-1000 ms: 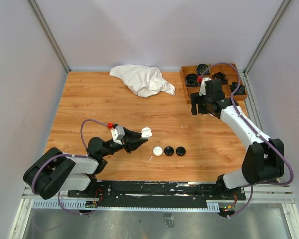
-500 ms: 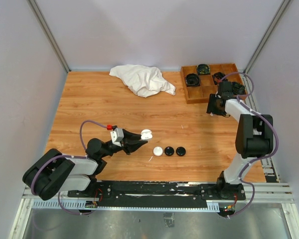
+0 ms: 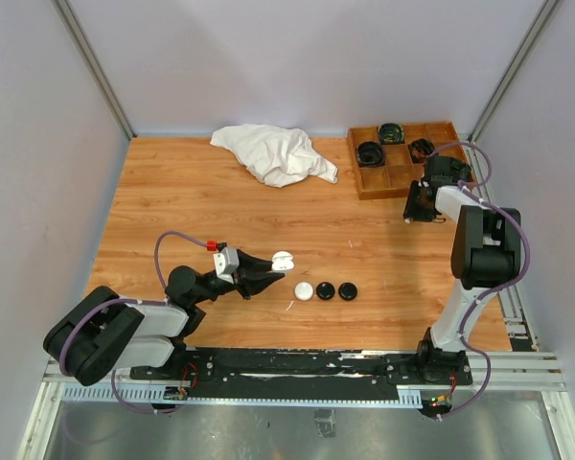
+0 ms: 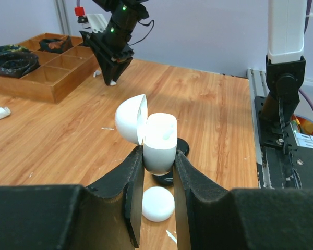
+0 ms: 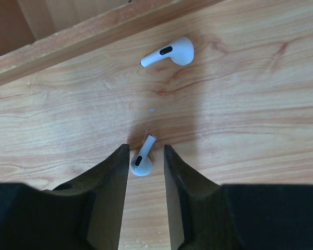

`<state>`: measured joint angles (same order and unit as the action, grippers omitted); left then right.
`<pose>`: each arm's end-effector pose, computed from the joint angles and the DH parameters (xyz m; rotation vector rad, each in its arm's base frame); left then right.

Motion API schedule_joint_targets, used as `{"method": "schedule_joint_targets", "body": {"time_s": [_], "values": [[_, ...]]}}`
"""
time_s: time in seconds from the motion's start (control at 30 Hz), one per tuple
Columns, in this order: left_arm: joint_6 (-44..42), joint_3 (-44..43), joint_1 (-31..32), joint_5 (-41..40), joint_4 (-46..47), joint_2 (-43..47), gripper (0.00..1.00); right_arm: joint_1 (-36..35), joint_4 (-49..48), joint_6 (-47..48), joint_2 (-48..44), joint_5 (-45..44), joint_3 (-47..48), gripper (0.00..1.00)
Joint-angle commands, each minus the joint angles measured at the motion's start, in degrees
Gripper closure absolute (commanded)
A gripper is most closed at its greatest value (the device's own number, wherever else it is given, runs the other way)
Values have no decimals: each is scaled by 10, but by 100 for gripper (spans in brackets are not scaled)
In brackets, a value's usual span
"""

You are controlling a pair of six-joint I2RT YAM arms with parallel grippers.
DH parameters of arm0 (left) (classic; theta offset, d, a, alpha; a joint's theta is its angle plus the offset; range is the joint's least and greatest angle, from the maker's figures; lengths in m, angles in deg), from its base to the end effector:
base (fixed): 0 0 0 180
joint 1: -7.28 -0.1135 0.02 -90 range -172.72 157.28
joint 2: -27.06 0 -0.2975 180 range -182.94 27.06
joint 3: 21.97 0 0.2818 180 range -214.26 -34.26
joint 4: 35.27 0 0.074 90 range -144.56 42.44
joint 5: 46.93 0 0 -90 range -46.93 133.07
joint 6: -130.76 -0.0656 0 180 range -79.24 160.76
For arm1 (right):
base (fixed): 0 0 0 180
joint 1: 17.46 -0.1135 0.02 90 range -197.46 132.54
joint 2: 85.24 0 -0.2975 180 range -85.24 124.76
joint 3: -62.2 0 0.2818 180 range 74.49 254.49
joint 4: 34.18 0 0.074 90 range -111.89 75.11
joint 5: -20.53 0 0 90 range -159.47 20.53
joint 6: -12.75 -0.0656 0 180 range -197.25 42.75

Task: Insert the wireless bluetooth earbuds into the charging case
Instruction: Move the earbud to the center of the board.

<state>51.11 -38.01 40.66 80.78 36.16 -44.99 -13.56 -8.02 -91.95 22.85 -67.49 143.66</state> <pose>0.1510 -0.1475 0.1963 0.8405 1.1710 -1.0601 0.4478 -0.0283 0.1588 0.3890 2.4650 0.1220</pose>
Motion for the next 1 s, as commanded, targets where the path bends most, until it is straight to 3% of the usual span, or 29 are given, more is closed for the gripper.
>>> {"method": "schedule_joint_targets", "body": {"time_s": [0.0, 0.3, 0.67, 0.97], "values": [[-9, -5, -4, 11, 12, 9, 100, 12, 12, 11, 23, 23, 26, 69], [-8, -6, -4, 15, 7, 14, 100, 5, 44, 45, 23, 75, 28, 89], [-6, -8, -4, 20, 7, 12, 100, -80, 85, 114, -23, 132, -12, 91], [-5, -11, -3, 25, 12, 3, 100, -188, 132, 192, 2, 173, -8, 90]]}}
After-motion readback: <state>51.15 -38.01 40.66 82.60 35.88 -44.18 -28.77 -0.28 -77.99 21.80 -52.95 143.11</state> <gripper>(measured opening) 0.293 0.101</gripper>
